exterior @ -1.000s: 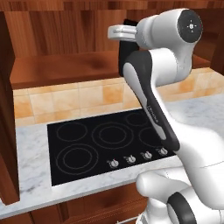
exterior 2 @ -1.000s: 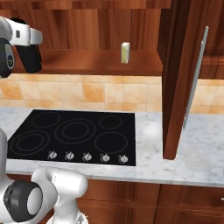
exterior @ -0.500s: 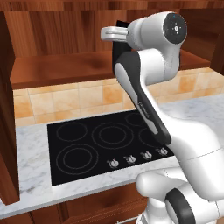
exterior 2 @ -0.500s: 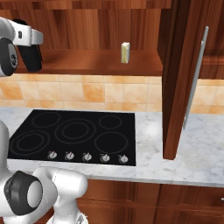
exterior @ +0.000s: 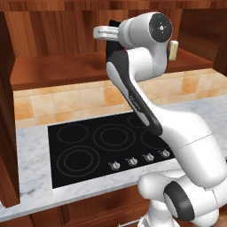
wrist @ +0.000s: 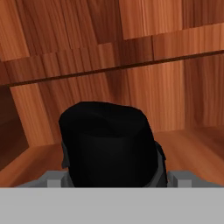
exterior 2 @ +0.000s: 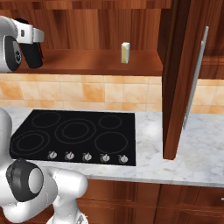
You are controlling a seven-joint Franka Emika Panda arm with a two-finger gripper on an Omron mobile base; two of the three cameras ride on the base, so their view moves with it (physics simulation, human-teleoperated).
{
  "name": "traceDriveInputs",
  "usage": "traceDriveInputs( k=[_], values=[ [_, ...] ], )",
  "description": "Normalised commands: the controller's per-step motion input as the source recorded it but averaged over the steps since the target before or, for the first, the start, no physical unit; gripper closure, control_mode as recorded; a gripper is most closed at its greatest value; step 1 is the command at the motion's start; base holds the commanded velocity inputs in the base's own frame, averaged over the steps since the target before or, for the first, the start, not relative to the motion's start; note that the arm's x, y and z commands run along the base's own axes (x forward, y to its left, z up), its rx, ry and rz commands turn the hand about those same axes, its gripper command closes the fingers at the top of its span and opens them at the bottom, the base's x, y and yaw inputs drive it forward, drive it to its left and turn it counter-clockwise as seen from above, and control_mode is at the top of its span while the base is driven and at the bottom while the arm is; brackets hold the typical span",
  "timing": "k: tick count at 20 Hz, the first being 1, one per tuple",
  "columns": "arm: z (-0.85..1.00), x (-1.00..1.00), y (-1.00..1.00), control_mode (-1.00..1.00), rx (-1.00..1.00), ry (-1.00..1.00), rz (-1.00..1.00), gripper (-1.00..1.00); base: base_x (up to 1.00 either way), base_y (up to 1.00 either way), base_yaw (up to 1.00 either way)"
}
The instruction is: Pick the water bottle, boxed drink from the counter and place them in the open cabinet.
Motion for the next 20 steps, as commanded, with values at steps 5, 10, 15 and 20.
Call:
traceDriveInputs(
  k=[5, 10, 15, 20],
  values=[
    [0.0, 0.21, 0.04, -1.0, 0.0, 0.0, 0.0, 1.0, 0.0, 0.0, 0.0],
    [-0.08, 0.14, 0.0, -1.0, 0.0, 0.0, 0.05, 1.0, 0.0, 0.0, 0.0],
    [-0.19, 0.32, -0.01, -1.0, 0.0, 0.01, 0.05, 1.0, 0.0, 0.0, 0.0],
    [-0.18, 0.27, 0.0, -1.0, 0.0, 0.0, 0.04, 1.0, 0.0, 0.0, 0.0]
  ],
)
